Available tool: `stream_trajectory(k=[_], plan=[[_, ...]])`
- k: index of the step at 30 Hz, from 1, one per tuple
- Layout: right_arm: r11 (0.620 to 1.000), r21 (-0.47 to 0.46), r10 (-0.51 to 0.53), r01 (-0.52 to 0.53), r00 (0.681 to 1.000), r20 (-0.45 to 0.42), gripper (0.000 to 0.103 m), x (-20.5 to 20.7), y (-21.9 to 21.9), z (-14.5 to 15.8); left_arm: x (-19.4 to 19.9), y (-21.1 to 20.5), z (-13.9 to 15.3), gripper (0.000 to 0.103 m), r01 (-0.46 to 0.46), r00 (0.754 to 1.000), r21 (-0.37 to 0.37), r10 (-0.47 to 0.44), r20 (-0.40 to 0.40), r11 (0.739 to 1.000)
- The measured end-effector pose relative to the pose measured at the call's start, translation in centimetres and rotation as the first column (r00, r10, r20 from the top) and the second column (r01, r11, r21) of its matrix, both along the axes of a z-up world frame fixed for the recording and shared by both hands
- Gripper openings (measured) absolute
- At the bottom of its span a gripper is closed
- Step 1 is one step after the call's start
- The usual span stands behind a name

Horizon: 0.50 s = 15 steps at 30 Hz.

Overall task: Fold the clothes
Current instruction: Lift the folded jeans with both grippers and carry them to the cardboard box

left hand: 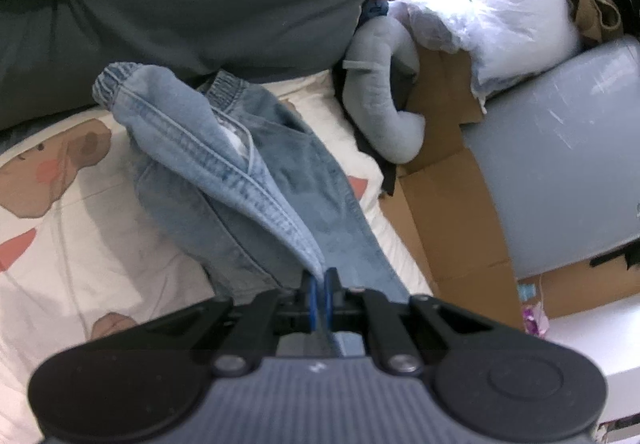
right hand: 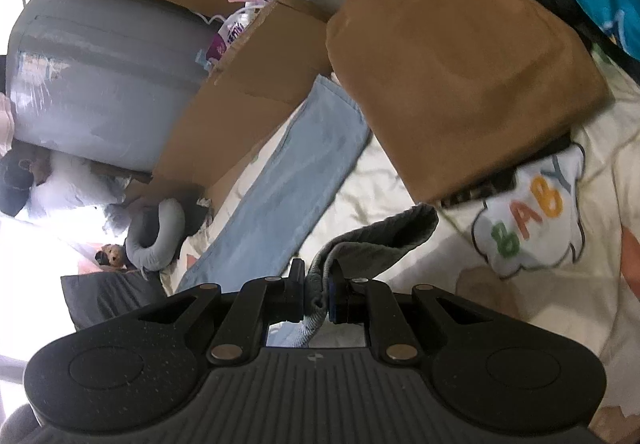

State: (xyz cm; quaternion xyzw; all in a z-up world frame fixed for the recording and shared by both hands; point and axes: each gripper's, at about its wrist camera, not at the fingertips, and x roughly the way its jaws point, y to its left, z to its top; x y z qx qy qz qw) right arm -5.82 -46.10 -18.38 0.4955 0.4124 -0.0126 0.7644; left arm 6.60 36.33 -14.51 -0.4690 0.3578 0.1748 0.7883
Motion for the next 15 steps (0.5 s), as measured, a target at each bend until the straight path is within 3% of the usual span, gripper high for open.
stream_trajectory(k=[15], plan=[[1.000, 0.004, -0.026, 0.026, 1.000, -0.015, 0.009, 6.7, -0.7, -2.7, 5.5, 0.4, -1.4, 0.004, 0.015, 0.999, 0.010, -0.014, -0.037, 1.000]])
